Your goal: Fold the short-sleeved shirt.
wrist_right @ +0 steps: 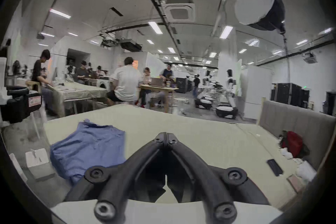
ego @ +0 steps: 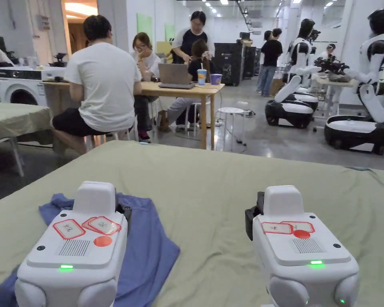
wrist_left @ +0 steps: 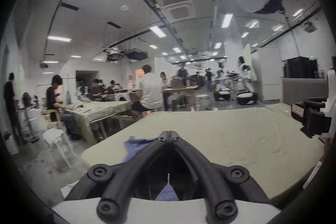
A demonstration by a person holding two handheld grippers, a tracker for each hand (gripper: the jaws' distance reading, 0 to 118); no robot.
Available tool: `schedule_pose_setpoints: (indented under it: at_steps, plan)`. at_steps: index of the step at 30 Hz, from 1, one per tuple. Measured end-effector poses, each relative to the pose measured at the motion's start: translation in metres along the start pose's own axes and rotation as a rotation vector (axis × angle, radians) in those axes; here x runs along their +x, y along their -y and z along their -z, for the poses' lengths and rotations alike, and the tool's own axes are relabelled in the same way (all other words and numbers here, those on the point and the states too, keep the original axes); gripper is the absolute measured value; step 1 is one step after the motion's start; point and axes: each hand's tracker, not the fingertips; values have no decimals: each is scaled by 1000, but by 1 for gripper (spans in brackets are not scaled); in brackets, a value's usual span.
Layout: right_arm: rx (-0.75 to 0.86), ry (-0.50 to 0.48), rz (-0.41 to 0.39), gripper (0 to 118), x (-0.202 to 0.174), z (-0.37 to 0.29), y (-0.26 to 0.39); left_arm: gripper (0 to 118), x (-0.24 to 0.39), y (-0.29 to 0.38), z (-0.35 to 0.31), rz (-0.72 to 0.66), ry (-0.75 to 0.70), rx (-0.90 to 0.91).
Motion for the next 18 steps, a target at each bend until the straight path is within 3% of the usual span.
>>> schedule_pose_setpoints:
  at_steps: [3, 9, 15, 18]
  plan:
    - [0, -104, 21, 0, -41, 11, -4, 0, -46, 7, -2, -3, -120, -24]
    - [-21, -195, 25, 0, -78, 27, -2, 0, -77, 25, 7, -2, -168, -97]
    - [-71, -203, 8, 0, -71, 56, 8, 0, -57, 44, 70, -21, 3, -294]
    - [-102, -191, -2, 0, -63, 74, 17, 0, -40, 54, 133, 7, 64, -419]
